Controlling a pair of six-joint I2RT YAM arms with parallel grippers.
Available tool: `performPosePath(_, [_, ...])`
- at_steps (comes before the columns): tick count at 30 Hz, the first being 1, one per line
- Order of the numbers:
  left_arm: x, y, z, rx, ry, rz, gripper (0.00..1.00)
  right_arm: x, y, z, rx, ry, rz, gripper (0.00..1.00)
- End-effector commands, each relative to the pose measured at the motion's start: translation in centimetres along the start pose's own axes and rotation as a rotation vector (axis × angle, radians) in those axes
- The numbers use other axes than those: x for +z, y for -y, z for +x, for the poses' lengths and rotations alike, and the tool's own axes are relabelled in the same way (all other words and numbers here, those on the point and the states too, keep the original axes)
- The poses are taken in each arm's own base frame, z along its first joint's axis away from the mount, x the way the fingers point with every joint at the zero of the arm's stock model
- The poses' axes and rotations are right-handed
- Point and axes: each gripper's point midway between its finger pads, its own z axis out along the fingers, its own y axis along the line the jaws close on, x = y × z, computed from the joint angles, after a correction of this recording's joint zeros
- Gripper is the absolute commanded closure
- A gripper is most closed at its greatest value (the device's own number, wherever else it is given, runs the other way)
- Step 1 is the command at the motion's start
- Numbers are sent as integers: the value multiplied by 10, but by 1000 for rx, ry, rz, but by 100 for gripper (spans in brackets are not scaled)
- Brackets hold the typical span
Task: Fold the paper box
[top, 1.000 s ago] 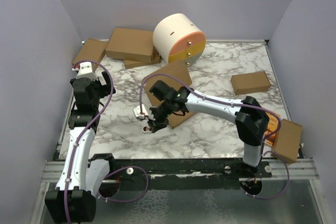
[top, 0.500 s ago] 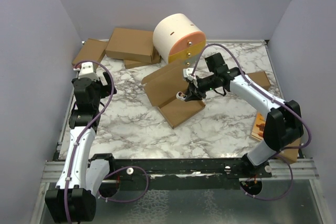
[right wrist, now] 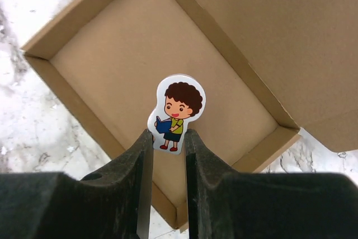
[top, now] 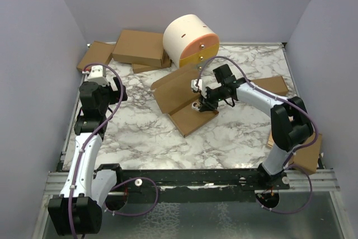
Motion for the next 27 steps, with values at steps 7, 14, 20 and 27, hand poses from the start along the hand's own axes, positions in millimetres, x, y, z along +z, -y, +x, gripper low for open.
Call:
performPosePath(7, [3,13,2,-8,3,83,10,22,16,17,27,-66,59,76])
performPosePath(14, [4,21,3,-10,-1,126,11,39,4,18,7,-99,22,66])
performPosePath(20, [3,41,6,-22,-8,247,12,29,6,6,-8,-75,45,39])
performPosePath(27, [-4,91,15,-211,-39,531,15,-17,8,-49,-10,137,40,33])
